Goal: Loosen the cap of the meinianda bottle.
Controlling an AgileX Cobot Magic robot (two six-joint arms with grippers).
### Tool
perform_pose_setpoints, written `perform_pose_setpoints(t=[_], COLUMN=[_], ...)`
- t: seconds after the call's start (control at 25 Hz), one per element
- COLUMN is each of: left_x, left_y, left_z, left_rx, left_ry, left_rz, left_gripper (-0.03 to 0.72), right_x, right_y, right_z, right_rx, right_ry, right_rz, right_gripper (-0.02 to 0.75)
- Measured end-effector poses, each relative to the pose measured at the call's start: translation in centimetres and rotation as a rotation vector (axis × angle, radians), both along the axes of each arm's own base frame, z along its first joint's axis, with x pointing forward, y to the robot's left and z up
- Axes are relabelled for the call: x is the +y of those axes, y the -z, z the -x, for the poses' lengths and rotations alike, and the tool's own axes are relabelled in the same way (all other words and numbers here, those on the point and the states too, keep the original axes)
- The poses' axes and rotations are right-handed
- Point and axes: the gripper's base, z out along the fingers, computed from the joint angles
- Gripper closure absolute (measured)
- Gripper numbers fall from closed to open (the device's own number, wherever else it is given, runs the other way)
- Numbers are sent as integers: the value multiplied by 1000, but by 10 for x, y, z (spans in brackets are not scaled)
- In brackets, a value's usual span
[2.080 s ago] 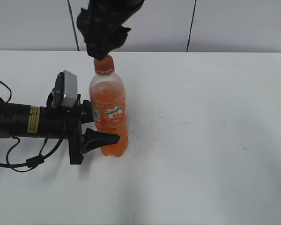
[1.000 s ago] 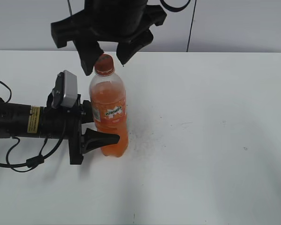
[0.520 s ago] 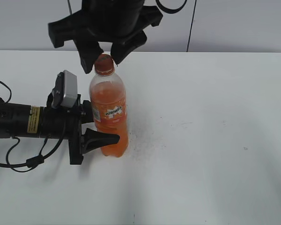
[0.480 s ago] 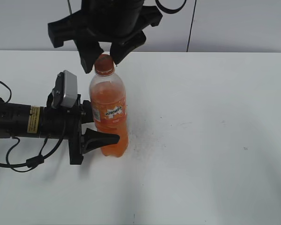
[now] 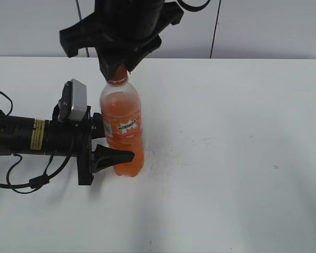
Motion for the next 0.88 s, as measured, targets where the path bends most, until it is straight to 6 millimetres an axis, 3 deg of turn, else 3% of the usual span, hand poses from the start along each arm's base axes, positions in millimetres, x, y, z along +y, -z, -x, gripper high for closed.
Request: perform_pose_setpoints(t=[0.16,0.52,0.88], left_x=[0,0,0], left_y=[0,0,0], left_z=[0,-1,-1], left_rx=[-1,4,4], left_ry=[0,-8,-8], left_rz=[0,0,0], left_gripper=[286,286,286], right_x=[-1,-2,-1], right_y=[0,-2,-2], right_z=[-1,-2,-2], right_rx=[-57,-337,-377], right_ry=[-154,-975,-1090], right_rz=[63,350,388], right_gripper=[479,540,537])
